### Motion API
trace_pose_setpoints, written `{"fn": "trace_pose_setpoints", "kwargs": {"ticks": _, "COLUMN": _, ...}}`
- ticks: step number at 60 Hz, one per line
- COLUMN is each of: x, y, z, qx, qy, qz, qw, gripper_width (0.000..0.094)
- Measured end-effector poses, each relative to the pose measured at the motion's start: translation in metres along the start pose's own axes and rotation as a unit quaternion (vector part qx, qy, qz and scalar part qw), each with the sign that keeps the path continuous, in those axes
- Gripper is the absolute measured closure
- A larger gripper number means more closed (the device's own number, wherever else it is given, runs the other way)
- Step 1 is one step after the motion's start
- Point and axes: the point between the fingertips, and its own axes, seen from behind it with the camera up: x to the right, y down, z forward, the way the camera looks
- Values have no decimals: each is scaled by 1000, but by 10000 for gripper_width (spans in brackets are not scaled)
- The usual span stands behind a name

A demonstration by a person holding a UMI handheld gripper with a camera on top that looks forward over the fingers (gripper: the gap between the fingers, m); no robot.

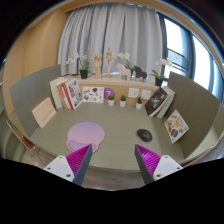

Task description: Arrange mouse

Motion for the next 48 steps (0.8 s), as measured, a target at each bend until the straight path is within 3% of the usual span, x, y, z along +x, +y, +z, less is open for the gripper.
{"fn": "trace_pose_setpoints", "kwargs": {"ticks": 10, "x": 48, "y": 70, "z": 55, "qx": -37, "qy": 19, "qz": -4, "qw": 999, "gripper_width": 74}}
{"fn": "trace_pose_setpoints", "kwargs": {"ticks": 20, "x": 104, "y": 107, "z": 106, "qx": -66, "qy": 32, "qz": -11, "qw": 997, "gripper_width": 76}}
{"fn": "trace_pose_setpoints", "kwargs": {"ticks": 37, "x": 177, "y": 116, "z": 207, "qx": -90, "qy": 34, "qz": -8, "qw": 995, "gripper_width": 82}}
{"fn": "trace_pose_setpoints", "kwargs": {"ticks": 48, "x": 196, "y": 92, "z": 264, "qx": -88, "qy": 10, "qz": 26, "qw": 996, "gripper_width": 81}}
